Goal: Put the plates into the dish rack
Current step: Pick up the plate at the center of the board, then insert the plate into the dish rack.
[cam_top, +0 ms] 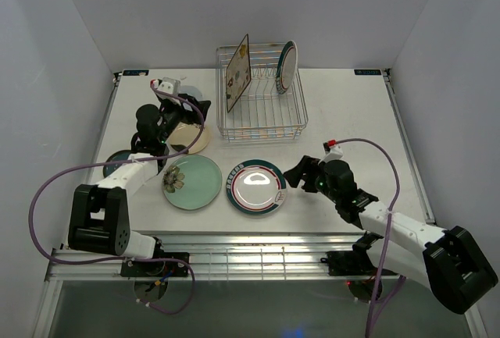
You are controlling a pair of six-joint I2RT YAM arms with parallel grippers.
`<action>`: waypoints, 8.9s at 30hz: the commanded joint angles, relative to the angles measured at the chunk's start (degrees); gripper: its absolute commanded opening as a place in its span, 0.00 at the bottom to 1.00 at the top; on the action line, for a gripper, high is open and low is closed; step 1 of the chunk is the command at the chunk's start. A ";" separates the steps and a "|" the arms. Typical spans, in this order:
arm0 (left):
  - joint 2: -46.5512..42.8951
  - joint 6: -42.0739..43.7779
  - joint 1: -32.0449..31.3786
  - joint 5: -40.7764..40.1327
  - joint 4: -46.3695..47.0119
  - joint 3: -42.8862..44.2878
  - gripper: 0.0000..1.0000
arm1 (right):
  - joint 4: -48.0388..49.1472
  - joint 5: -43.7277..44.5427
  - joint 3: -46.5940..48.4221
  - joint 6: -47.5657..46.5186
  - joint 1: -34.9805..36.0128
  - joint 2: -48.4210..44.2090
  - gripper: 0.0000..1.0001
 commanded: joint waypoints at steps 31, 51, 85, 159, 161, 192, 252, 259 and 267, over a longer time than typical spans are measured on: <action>-6.06 -0.01 -0.19 -5.84 -0.58 -2.24 0.98 | 29.56 -19.05 -8.24 9.25 -4.86 17.73 0.68; -6.59 0.25 -0.27 -5.93 -0.50 -2.68 0.98 | 41.87 -20.46 -8.67 11.62 -4.77 30.22 0.48; -6.33 -0.45 -0.62 -4.61 -0.58 -2.94 0.98 | 32.29 -14.40 -10.43 7.14 -3.80 19.32 0.22; -11.33 4.29 -3.00 -2.41 1.88 -6.28 0.98 | 1.97 -5.96 6.70 -5.61 -2.83 -9.86 0.08; -11.51 4.38 -3.09 -2.32 1.88 -6.46 0.98 | 2.23 -5.96 8.72 -5.78 -2.83 -8.90 0.08; -11.86 5.35 -3.09 -2.15 3.11 -7.33 0.98 | 8.21 32.52 31.65 -16.76 -3.36 8.66 0.08; -9.05 6.49 -3.70 -3.11 3.64 -6.98 0.98 | 22.45 55.04 95.65 -66.34 0.24 73.99 0.08; -9.14 6.58 -3.79 -3.03 3.64 -6.98 0.98 | 23.85 54.77 95.74 -67.48 0.15 75.48 0.08; -9.14 6.67 -3.79 -3.11 3.64 -7.07 0.98 | 20.08 53.72 95.39 -63.01 -0.28 75.83 0.08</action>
